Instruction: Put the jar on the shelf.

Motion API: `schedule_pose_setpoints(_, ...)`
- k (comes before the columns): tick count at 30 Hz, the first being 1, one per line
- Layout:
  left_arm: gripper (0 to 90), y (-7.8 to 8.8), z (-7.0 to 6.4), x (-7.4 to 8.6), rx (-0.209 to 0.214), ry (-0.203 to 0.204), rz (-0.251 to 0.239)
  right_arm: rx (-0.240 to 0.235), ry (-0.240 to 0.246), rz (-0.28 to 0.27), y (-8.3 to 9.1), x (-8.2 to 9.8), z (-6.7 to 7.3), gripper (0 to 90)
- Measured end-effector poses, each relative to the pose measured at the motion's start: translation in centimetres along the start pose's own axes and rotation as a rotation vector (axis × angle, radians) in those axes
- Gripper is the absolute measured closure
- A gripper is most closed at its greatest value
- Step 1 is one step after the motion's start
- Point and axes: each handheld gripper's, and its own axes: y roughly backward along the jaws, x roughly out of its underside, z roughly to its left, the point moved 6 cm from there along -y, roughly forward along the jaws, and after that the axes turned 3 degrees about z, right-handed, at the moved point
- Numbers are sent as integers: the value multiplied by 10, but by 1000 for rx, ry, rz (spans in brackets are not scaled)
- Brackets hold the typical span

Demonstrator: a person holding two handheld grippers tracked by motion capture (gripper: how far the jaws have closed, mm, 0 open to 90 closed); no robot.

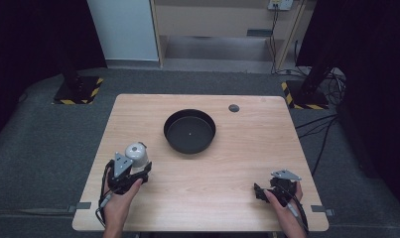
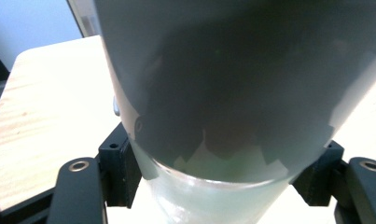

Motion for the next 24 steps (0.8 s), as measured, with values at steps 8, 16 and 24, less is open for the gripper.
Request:
schedule_pose_setpoints(8, 292, -15, -6, -20, 32, 0, -9, 1, -1, 0, 0, 0, 0, 4)
schedule_pose_setpoints(16, 292, -28, -13, -43, 63, -28, -18, 5, -6, 0, 0, 0, 0, 3)
schedule_pose_setpoints(24, 292, -43, -20, -67, 94, -45, -27, 17, -21, 1, 1, 1, 1, 4)
